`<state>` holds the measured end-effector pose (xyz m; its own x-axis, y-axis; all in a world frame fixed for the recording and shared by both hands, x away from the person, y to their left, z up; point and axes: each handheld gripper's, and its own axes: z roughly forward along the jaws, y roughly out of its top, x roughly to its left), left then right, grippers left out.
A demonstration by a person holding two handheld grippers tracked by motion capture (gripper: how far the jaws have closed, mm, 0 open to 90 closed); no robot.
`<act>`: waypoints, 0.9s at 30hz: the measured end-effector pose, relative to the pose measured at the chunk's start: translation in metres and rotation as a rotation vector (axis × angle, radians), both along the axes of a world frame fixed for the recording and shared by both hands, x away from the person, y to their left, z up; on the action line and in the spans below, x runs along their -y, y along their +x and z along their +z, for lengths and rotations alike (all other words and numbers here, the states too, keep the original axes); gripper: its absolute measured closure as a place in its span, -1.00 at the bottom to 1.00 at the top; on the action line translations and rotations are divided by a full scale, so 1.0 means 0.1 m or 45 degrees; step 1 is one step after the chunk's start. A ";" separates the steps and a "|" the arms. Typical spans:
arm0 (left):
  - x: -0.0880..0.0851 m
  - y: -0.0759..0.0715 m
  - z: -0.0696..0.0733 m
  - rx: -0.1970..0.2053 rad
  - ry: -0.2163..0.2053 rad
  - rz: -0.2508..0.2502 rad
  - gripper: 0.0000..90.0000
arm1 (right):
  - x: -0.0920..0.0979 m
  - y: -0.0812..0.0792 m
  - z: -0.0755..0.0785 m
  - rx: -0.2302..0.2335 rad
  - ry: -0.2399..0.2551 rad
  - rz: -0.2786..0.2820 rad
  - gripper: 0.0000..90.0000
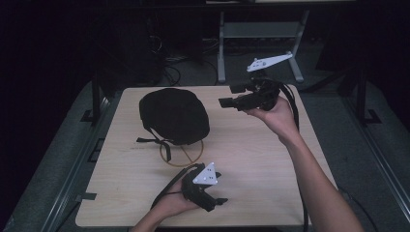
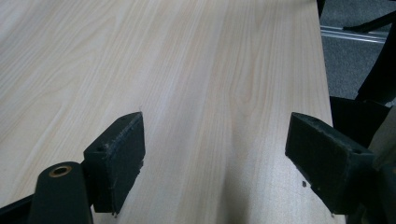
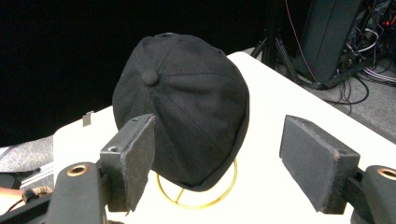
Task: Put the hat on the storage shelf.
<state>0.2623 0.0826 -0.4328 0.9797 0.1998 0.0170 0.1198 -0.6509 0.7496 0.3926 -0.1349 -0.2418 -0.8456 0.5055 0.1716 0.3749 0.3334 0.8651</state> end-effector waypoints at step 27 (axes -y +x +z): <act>-0.02 0.02 -0.01 -0.007 -0.011 0.020 -0.57 | 0.49 -0.23 -0.26 -0.033 -0.019 -0.061 -0.46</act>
<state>0.2645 0.0851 -0.4341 0.9764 0.2155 0.0099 0.1342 -0.6426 0.7544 0.3700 -0.1842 -0.2678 -0.8159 0.5478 0.1851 0.4128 0.3277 0.8499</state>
